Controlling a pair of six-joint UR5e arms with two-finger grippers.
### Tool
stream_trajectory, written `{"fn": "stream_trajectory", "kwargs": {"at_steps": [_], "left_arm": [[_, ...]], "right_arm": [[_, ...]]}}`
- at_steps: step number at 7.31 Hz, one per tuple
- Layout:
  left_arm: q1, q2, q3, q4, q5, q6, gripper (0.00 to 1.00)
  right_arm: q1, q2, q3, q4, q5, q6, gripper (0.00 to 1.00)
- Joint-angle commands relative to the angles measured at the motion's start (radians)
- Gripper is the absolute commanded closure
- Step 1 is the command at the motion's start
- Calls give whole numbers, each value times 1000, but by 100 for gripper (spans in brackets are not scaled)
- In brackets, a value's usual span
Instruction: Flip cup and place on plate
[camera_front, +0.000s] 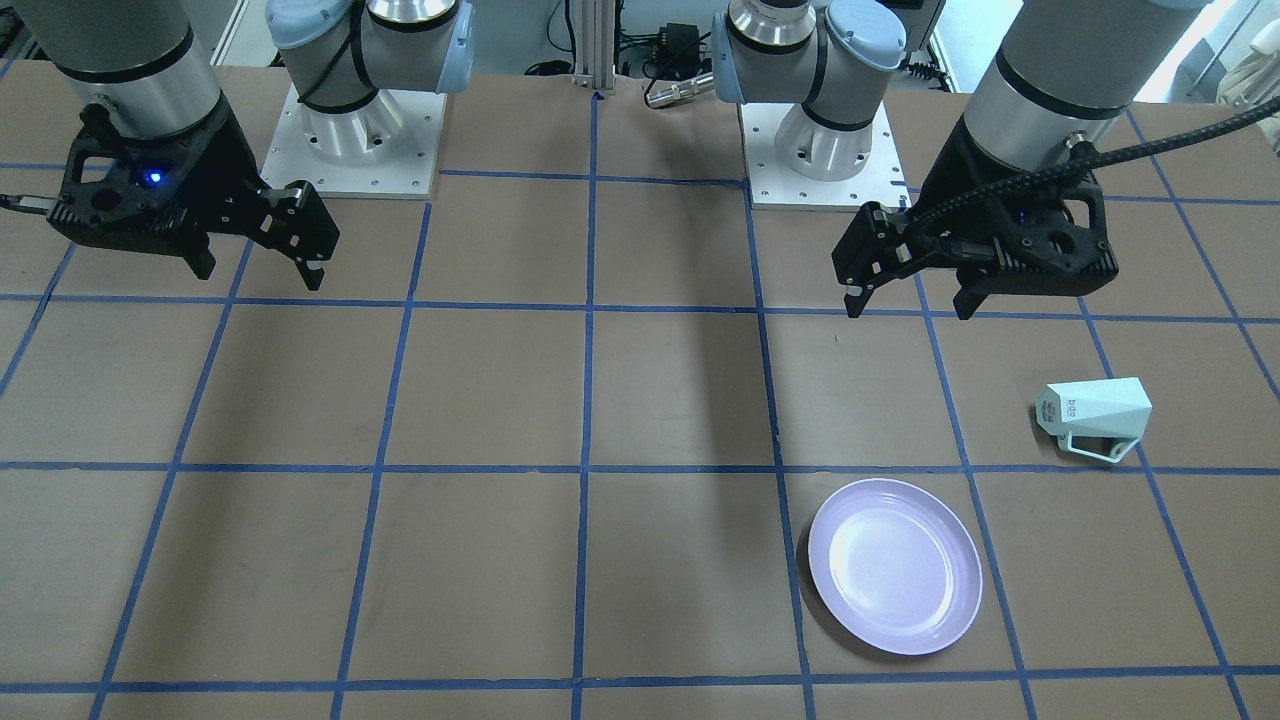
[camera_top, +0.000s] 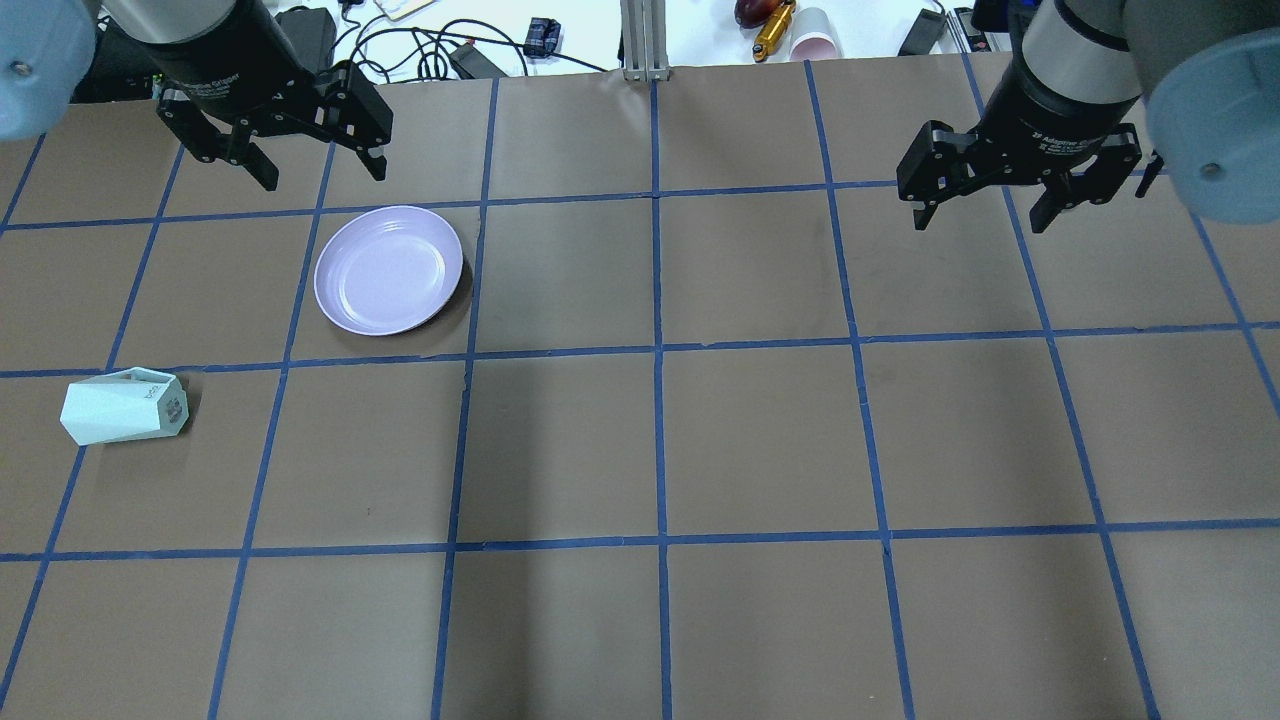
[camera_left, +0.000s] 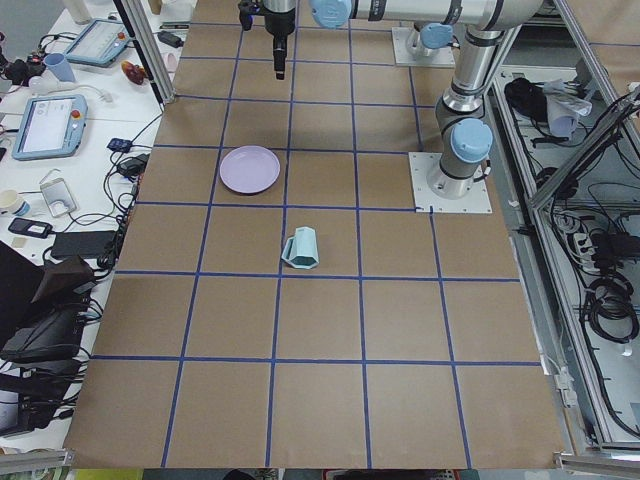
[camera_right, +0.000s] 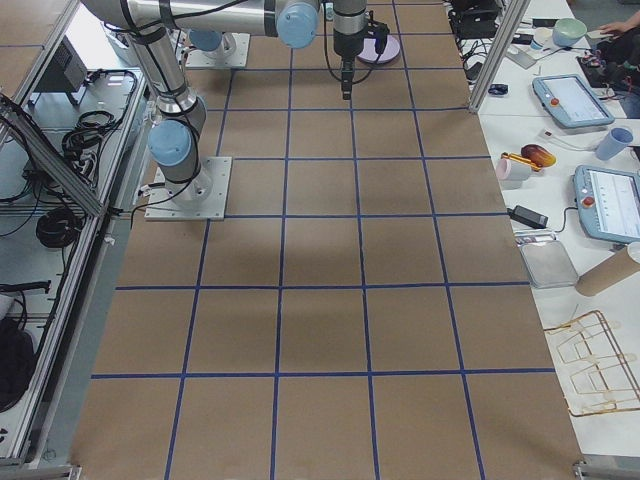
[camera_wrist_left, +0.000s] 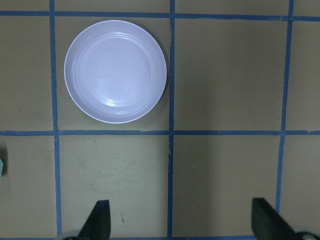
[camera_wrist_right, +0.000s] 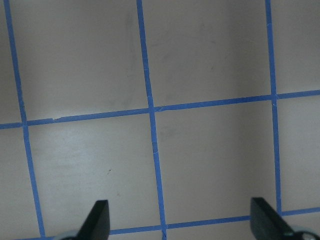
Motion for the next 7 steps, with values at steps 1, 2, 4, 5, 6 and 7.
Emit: {"fn": "stream_trajectory", "kwargs": {"at_steps": [1, 2, 4, 5, 6, 7], "left_arm": [[3, 0, 0, -1, -36, 0, 0], [3, 2, 0, -1, -39, 0, 0], [3, 3, -3, -1, -28, 3, 0], [5, 3, -2, -1, -28, 3, 0], [5, -3, -3, 7, -28, 46, 0], [5, 0, -3, 10, -25, 52, 0]], "right_arm": [[0, -1, 0, 0, 1, 0, 0], [0, -1, 0, 0, 0, 0, 0], [0, -1, 0, 0, -1, 0, 0], [0, 0, 0, 0, -1, 0, 0], [0, -1, 0, 0, 1, 0, 0], [0, 0, 0, 0, 0, 0, 0]]}}
